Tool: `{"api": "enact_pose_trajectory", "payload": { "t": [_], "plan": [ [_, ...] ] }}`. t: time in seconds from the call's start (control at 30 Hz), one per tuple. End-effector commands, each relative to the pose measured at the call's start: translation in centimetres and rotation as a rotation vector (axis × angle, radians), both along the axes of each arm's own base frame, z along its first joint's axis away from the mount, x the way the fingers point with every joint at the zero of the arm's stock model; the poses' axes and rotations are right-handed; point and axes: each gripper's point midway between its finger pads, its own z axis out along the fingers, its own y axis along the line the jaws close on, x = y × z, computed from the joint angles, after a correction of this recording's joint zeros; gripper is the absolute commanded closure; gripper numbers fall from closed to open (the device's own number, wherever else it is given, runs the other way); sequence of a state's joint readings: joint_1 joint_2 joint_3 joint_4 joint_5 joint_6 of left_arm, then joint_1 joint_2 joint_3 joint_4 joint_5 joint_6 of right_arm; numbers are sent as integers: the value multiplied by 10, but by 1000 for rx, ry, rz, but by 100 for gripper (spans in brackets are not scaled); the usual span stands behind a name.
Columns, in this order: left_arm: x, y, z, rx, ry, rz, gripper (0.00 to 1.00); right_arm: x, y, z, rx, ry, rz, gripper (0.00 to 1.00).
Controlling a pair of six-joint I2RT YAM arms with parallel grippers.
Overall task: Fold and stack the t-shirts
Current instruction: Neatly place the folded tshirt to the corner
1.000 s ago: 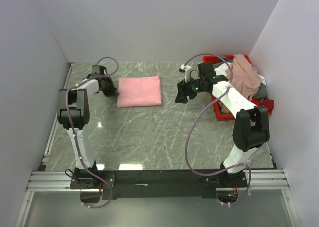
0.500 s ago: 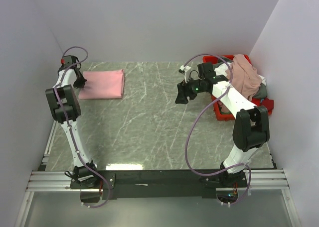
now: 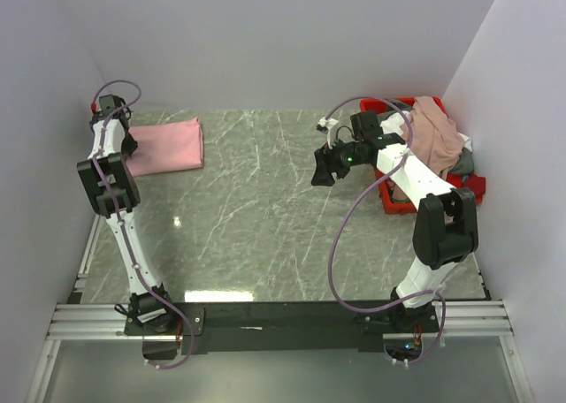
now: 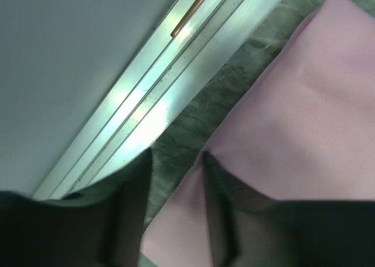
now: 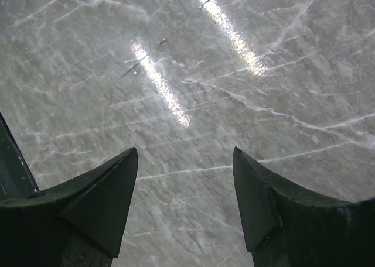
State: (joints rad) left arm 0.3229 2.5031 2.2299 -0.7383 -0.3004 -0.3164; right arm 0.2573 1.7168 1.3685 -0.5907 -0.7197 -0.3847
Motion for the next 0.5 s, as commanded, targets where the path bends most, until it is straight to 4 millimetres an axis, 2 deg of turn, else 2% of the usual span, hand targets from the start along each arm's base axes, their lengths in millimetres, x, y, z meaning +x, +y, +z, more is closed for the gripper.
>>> {"api": "enact_pose_trajectory", "payload": {
  "t": [0.0, 0.03, 0.07, 0.1, 0.13, 0.17, 0.2, 0.23, 0.27, 0.3, 0.33, 0.37, 0.4, 0.43, 0.47],
  "plan": [
    [16, -5, 72, 1, -160, -18, 52, -2, -3, 11, -4, -48, 17, 28],
    [16, -14, 99, -18, -222, -44, 50, -3, -5, 11, -10, -52, 15, 27],
    [23, -15, 119, -15, -297, -55, 40, -3, -6, 11, -16, -60, 16, 27],
    [23, -19, 133, -22, -336, -64, 34, -4, -7, 11, -21, -62, 17, 27],
    [16, -28, 161, -33, -393, -78, 30, -4, -8, 13, -23, -67, 17, 27],
    [15, -32, 176, -41, -438, -88, 27, -5, -8, 14, -25, -74, 24, 28],
    [12, -37, 211, -33, -521, -101, 26, -5, -10, 15, -34, -80, 20, 27],
    [8, -46, 211, -68, -534, -123, 26, -6, -11, 19, -37, -94, 21, 28],
    [5, -52, 222, -87, -564, -132, 26, -6, -13, 20, -48, -107, 21, 27],
    [-3, -59, 251, -86, -627, -145, 23, -7, -16, 22, -63, -116, 17, 27],
    [-12, -66, 246, -120, -627, -152, 19, -8, -19, 28, -74, -138, 14, 28],
    [-20, -70, 253, -178, -666, -153, 12, -9, -21, 31, -88, -164, 22, 27],
    [-29, -75, 259, -216, -696, -164, 9, -10, -24, 35, -97, -184, 16, 27],
    [-49, -86, 269, -247, -769, -209, 8, -9, -32, 44, -120, -240, -17, 27],
    [-64, -100, 279, -378, -842, -308, 7, -8, -36, 50, -128, -271, -40, 27]
  ]
}}
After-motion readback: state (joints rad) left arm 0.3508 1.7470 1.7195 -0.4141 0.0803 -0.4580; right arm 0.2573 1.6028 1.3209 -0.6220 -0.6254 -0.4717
